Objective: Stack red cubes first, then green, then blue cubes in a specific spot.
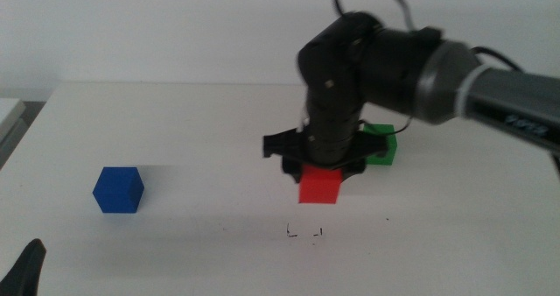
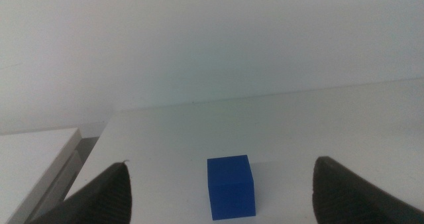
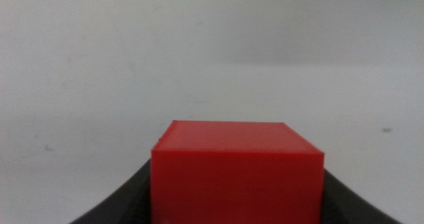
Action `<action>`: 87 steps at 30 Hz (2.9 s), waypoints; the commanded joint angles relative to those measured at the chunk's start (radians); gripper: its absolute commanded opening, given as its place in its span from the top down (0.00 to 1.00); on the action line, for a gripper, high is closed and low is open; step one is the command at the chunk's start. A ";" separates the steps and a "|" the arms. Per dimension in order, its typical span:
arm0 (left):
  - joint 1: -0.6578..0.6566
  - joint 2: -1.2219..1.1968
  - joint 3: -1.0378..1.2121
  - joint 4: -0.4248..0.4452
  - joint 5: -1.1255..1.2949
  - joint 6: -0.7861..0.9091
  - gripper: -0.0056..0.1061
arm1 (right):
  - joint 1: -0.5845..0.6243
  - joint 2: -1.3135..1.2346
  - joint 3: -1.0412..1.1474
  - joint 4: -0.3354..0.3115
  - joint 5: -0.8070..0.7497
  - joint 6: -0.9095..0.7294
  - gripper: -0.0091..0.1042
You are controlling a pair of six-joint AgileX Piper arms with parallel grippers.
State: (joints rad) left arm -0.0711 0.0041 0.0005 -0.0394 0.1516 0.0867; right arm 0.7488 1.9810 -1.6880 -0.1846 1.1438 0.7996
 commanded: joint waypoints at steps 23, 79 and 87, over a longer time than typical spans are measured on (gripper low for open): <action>0.002 -0.004 0.000 -0.001 -0.013 0.000 0.11 | 0.026 0.172 -0.037 -0.034 -0.069 0.068 0.80; 0.002 -0.004 0.000 -0.001 -0.013 0.000 0.11 | -0.302 0.076 -0.114 -0.127 -0.148 -0.202 0.21; 0.002 -0.004 0.000 -0.001 -0.013 0.000 0.11 | -0.354 0.161 -0.124 -0.074 -0.216 -0.253 0.21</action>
State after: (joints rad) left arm -0.0711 0.0041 0.0005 -0.0394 0.1516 0.0867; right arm 0.4016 2.1339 -1.8018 -0.2708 0.9492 0.5682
